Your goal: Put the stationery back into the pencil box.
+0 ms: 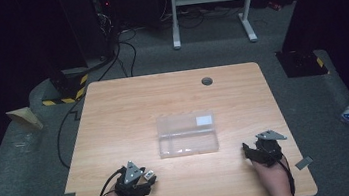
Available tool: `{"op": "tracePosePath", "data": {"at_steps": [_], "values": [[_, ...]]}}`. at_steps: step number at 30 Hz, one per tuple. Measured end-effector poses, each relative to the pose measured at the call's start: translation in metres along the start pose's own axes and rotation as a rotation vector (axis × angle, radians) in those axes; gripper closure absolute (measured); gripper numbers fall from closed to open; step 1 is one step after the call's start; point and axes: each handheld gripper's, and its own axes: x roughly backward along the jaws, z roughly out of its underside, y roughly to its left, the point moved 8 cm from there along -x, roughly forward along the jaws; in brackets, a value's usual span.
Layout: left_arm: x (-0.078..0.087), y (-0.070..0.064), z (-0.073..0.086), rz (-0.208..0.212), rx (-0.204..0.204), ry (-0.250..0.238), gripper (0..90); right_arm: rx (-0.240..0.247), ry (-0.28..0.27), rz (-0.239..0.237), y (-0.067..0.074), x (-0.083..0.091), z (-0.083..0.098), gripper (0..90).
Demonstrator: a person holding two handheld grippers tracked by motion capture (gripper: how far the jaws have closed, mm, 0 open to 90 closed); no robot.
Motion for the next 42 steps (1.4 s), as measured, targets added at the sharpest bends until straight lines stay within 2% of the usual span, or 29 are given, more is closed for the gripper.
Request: {"op": "tracePosePath", "data": {"at_steps": [9, 16, 22, 27, 29, 42], "values": [[-0.0024, 0.0014, 0.0028, 0.020, 0.022, 0.003, 58.2, 0.001, -0.001, -0.002, 0.0003, 0.0003, 0.0003, 32.6], [-0.0018, 0.0012, 0.0033, 0.009, -0.005, -0.001, 66.9, 0.000, -0.001, -0.002, 0.0004, 0.0003, 0.0003, 32.6], [-0.0010, -0.0005, 0.0010, 0.024, 0.005, -0.013, 67.3, 0.000, -0.001, -0.002, 0.0004, 0.0003, 0.0003, 32.6], [0.0011, -0.0015, -0.0020, 0.010, -0.011, -0.026, 67.5, 0.001, -0.001, -0.002, 0.0003, 0.0003, 0.0003, 32.6], [0.0005, -0.0009, -0.0011, 0.002, -0.016, -0.015, 67.5, 0.001, -0.001, -0.002, 0.0003, 0.0003, 0.0003, 32.6], [0.0010, 0.0015, -0.0053, -0.010, 0.001, -0.040, 67.5, 0.000, -0.001, -0.002, 0.0004, 0.0003, 0.0003, 32.6]]}}
